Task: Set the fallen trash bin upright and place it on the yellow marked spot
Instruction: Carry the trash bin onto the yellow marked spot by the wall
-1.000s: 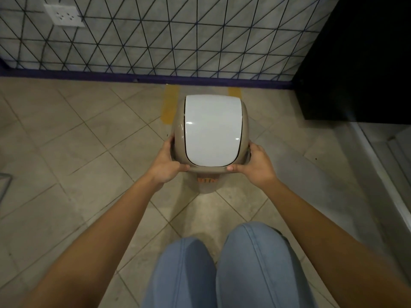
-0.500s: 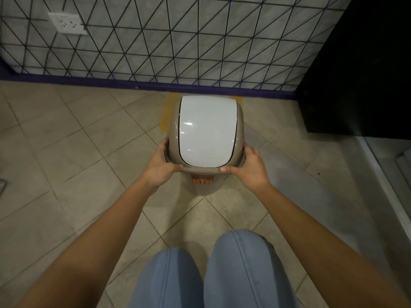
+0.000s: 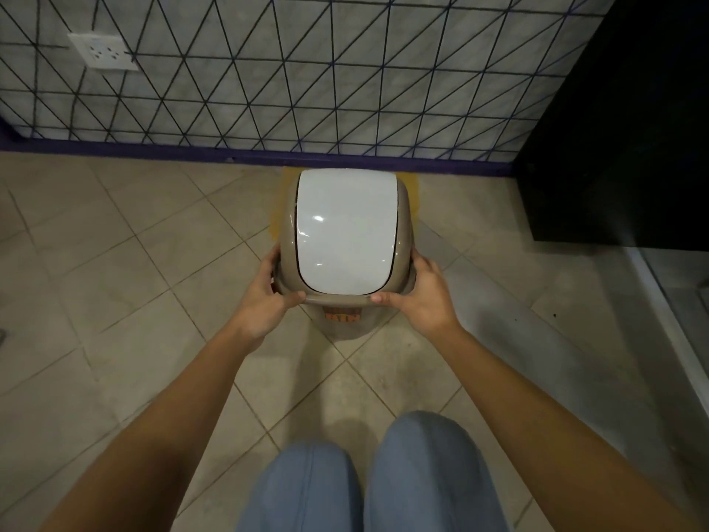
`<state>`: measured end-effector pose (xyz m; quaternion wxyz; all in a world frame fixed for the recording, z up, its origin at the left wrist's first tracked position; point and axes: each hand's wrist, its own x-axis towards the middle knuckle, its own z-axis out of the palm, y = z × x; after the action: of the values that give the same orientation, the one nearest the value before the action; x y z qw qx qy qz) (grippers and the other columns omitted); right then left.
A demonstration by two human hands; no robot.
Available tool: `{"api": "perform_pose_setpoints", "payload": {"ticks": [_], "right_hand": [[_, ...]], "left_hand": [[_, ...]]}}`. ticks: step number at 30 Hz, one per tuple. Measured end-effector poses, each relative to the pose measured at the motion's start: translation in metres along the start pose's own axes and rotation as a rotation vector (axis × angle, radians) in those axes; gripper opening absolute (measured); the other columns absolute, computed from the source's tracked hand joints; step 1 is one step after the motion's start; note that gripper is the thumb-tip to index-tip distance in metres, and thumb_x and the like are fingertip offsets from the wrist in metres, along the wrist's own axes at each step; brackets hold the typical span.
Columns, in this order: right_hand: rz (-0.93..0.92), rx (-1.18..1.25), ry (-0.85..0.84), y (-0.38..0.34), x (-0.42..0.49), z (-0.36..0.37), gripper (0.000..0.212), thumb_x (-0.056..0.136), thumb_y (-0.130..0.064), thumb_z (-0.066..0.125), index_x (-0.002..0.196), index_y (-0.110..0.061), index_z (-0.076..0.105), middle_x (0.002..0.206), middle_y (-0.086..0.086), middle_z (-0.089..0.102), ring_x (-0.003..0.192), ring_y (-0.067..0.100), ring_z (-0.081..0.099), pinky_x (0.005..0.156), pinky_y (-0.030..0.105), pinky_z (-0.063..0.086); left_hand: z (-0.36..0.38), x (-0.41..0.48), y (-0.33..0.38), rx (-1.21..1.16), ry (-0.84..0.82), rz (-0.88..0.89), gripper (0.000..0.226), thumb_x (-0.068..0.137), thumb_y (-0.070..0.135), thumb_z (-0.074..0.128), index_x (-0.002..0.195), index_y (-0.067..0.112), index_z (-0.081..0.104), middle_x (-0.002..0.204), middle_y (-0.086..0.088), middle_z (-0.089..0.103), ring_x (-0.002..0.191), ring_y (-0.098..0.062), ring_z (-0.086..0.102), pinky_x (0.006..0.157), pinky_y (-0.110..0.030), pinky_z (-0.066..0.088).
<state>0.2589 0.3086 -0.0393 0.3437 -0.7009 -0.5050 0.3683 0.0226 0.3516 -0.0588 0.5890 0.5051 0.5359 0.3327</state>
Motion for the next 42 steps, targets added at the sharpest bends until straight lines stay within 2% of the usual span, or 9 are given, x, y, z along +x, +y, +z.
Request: {"api": "perform_pose_setpoints", "payload": {"ticks": [7,11,17,20,25,30,35,38,42], "right_hand": [[-0.002,-0.020,-0.014,-0.003,0.018,0.000,0.106,0.056,-0.027,0.088,0.144,-0.017,0.030,0.135,0.007,0.041,0.126,0.022,0.041,0.095,0.021,0.031],[0.000,-0.038,-0.014,-0.006,0.030,0.003,0.107,0.057,-0.027,0.087,0.145,-0.016,0.028,0.138,0.009,0.040,0.128,0.023,0.040,0.101,0.027,0.033],[-0.041,-0.106,-0.005,-0.016,0.047,0.004,0.117,0.057,-0.026,0.088,0.149,-0.018,0.015,0.154,0.004,0.021,0.141,0.020,0.022,0.115,0.037,0.024],[-0.075,-0.152,0.005,-0.017,0.053,0.003,0.126,0.057,-0.023,0.087,0.149,-0.021,0.002,0.157,0.002,0.014,0.143,0.019,0.016,0.114,0.034,0.019],[-0.107,-0.149,-0.044,-0.013,0.053,0.005,0.132,0.057,-0.021,0.088,0.149,-0.024,-0.007,0.157,0.002,0.013,0.142,0.018,0.017,0.107,0.027,0.018],[-0.120,-0.130,-0.037,-0.017,0.059,0.006,0.132,0.057,-0.017,0.087,0.149,-0.023,-0.006,0.156,0.002,0.017,0.142,0.017,0.019,0.107,0.027,0.020],[-0.104,-0.088,-0.019,-0.025,0.070,0.011,0.131,0.056,-0.014,0.088,0.149,-0.024,-0.004,0.157,-0.002,0.015,0.142,0.016,0.018,0.111,0.031,0.021],[-0.076,-0.055,-0.014,-0.027,0.077,0.012,0.130,0.053,-0.013,0.089,0.150,-0.023,0.001,0.155,-0.001,0.021,0.142,0.017,0.021,0.116,0.040,0.023],[-0.060,0.001,0.011,-0.031,0.088,0.016,0.127,0.049,-0.010,0.091,0.148,-0.018,0.012,0.151,0.005,0.029,0.139,0.021,0.028,0.113,0.044,0.029]], "left_hand": [[-0.002,0.010,0.002,0.010,0.034,0.007,0.086,0.080,-0.004,0.065,0.146,0.031,0.023,0.141,0.009,0.040,0.124,-0.019,0.045,0.095,-0.033,0.046],[-0.005,0.021,0.004,-0.006,0.050,0.033,0.086,0.079,-0.003,0.067,0.145,0.032,0.025,0.134,0.012,0.042,0.118,-0.014,0.049,0.083,-0.021,0.048],[-0.009,0.034,0.010,0.014,0.076,0.072,0.088,0.070,0.005,0.077,0.142,0.031,0.032,0.137,0.004,0.045,0.119,-0.019,0.050,0.091,-0.032,0.049],[-0.007,0.041,0.014,0.063,0.091,0.097,0.102,0.062,0.010,0.084,0.145,0.023,0.027,0.148,-0.001,0.030,0.131,-0.019,0.039,0.104,-0.038,0.042],[0.002,0.040,0.022,0.154,0.025,0.271,0.129,0.047,0.030,0.088,0.148,0.018,0.010,0.151,0.002,0.023,0.135,-0.001,0.029,0.110,-0.024,0.033],[0.003,0.046,0.023,0.145,0.033,0.293,0.125,0.048,0.025,0.089,0.148,0.015,0.013,0.150,0.000,0.029,0.134,-0.001,0.032,0.111,-0.029,0.033],[-0.002,0.058,0.024,0.160,0.046,0.309,0.119,0.054,0.014,0.088,0.148,0.012,0.015,0.150,-0.006,0.028,0.137,-0.014,0.032,0.112,-0.041,0.033],[-0.005,0.064,0.028,0.158,0.034,0.340,0.112,0.056,0.011,0.087,0.146,0.015,0.020,0.146,0.000,0.033,0.133,-0.006,0.035,0.109,-0.030,0.036],[-0.006,0.075,0.034,0.136,0.012,0.364,0.103,0.057,0.006,0.085,0.135,0.037,0.025,0.131,0.022,0.039,0.119,0.016,0.040,0.096,-0.011,0.040]]}}
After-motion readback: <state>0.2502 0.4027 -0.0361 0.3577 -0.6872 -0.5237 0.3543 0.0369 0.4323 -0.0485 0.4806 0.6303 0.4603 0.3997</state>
